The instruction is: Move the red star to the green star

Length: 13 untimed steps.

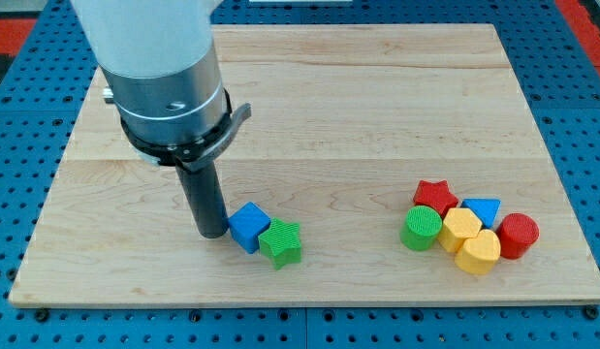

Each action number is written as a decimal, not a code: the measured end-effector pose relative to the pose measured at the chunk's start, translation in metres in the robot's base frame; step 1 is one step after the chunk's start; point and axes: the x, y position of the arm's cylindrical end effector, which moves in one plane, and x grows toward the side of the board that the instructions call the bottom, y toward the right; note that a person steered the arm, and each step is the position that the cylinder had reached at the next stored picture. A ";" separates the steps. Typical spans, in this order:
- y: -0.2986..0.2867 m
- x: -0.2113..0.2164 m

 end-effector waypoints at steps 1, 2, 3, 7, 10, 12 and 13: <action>0.000 -0.026; 0.000 -0.050; 0.000 -0.069; 0.017 -0.115; 0.223 -0.149; 0.305 -0.054; 0.275 -0.040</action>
